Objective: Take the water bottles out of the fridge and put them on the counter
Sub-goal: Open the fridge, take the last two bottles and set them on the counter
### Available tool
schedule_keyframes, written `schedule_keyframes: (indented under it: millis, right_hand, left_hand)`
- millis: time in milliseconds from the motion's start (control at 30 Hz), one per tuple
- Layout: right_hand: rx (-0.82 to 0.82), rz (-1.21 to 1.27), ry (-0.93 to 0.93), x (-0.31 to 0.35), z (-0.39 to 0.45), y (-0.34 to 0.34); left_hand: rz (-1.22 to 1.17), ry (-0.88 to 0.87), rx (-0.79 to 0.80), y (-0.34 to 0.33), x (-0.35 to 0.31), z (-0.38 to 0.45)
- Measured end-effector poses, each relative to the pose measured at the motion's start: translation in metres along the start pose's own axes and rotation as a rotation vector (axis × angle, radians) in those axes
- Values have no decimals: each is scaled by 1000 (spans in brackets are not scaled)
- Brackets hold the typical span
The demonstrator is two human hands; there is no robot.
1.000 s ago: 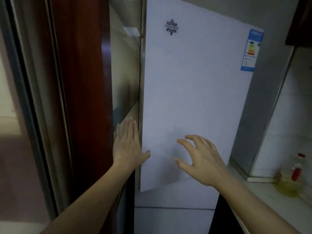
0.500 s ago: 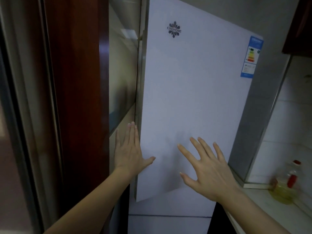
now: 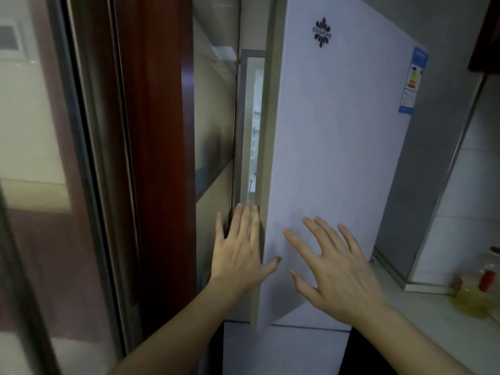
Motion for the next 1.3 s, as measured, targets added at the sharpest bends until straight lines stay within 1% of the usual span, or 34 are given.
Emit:
schedule_keyframes:
  millis: [133,267,400,467,533,600,667,700,767,833,900,1033,1167,1300]
  right_hand:
    - [-55,7,56,13,-16,21]
    - [-97,83,122,32,-21,39]
    - [-75,108,218,54,-20,45]
    - [-58,104,236,60,-17,43]
    - [-6,88,230,64,-10,40]
    - [89,48,210,64,-3,35]
    - [236,17,173,57,1,29]
    - [282,-10,157,50,0,26]
    - [315,-83,96,35,-8,20]
    - [312,-106,30,25,-16,13]
    - [291,-77,-48,22,-18,9]
    - [168,-78,-164,14,1,5]
    - [170,-67,-226,8,24,-11]
    - [213,-37,-293,5,47,-31]
  left_hand:
    - [-43,-59,-22,15,-5,-24]
    - [-19,-64,-14,27,-3,-49]
    - [45,-17,24,36,13,-66]
    - [71,-1,25,39,21,-70]
    - [81,12,20,41,28,-71]
    - [81,30,10,39,34,-68]
    - [78,38,9,33,39,-64]
    - [75,39,9,29,40,-61]
    - [71,32,6,21,40,-51]
    - [52,13,3,13,36,-36]
    - [27,-20,19,5,29,-19]
    - [-46,-85,17,-13,14,17]
    - [-94,-139,26,-34,6,43]
    - [-138,-130,42,-52,9,67]
Point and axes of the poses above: each hand's wrist, its own z-axis towards the middle knuckle, its own y-axis out of the back of the hand, x = y × z, the point moved 1 cm from there along z, towards the middle knuckle, and after that the axes turned 5 degrees about x, right-handed, at the moved point
